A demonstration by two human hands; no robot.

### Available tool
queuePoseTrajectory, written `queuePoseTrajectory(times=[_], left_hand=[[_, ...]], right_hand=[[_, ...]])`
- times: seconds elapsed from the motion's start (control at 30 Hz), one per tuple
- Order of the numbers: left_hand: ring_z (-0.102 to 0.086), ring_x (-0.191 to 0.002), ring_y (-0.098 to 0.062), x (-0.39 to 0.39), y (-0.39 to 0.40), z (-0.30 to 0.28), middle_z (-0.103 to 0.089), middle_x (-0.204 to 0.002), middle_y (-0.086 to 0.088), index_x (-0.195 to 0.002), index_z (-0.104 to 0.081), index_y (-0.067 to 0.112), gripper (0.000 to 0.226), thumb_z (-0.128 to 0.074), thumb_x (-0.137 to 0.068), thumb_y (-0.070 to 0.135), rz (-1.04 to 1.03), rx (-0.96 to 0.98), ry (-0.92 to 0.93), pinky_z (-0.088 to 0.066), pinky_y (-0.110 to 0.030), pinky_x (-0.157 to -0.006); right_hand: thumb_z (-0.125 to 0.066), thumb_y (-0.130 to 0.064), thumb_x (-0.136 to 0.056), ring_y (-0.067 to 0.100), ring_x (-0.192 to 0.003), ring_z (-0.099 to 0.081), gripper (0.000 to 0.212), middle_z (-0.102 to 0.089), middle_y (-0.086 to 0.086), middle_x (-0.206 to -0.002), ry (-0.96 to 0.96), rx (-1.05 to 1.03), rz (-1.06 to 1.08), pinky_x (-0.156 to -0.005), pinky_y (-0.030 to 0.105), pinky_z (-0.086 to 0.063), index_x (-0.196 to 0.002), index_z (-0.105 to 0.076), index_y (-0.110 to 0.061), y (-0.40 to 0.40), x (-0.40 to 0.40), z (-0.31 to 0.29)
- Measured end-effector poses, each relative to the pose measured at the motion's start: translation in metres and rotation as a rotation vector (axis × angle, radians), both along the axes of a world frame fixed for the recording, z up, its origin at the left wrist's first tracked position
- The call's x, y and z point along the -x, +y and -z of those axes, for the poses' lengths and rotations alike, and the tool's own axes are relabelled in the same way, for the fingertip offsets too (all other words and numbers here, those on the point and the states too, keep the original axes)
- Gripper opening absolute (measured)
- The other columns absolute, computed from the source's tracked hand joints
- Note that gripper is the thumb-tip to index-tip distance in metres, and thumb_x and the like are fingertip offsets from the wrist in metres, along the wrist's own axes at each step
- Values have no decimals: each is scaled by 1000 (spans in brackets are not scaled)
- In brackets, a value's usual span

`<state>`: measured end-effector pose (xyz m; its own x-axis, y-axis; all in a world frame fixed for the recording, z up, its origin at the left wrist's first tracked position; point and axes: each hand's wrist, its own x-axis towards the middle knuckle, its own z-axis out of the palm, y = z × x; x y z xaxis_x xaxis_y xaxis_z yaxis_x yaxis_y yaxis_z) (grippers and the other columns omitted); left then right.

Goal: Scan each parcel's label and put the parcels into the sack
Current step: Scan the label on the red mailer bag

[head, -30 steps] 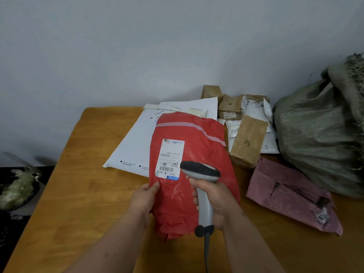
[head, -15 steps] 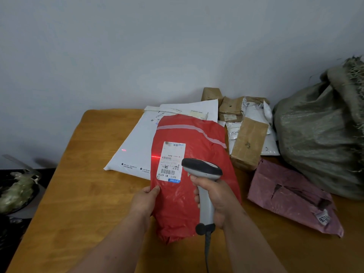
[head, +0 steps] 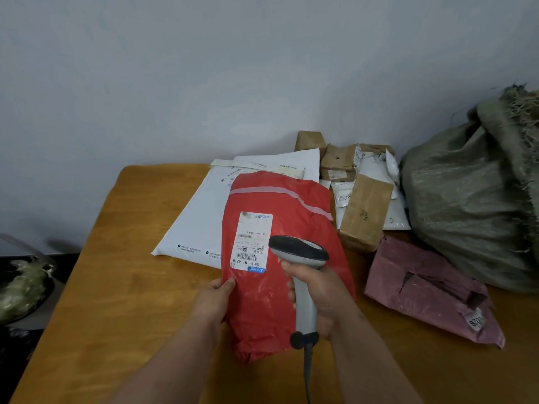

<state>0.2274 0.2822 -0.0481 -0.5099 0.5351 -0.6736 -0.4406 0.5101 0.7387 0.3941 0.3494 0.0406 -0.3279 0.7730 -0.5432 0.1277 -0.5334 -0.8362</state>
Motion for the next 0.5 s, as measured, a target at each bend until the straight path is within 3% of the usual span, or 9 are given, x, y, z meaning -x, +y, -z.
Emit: queuePoseTrajectory(times=[0.27,0.5], left_hand=[[-64,-100,-24,1,1,1,-70,-105,-1,-97,-68,25,11,-58,-100,26,-2,22,-9,-53,-40,-87],[-66,-96,-23,0,5,-1,-73,-102,-3,-101,-70,18,14,-59,-100,25,-25,-1,-31,-52,-34,-75]], right_hand=[[-79,-24,-85,12,-53,-60,16,-64,3,-63,-8,-4,-2,-50,26,-48,-88,-74,-9,2,-1,2],[-80,-25,-84,12,-54,-62,15,-66,1,-63,-35,-19,33,-52,27,-50,-91,-75,-13,6,-2,8]])
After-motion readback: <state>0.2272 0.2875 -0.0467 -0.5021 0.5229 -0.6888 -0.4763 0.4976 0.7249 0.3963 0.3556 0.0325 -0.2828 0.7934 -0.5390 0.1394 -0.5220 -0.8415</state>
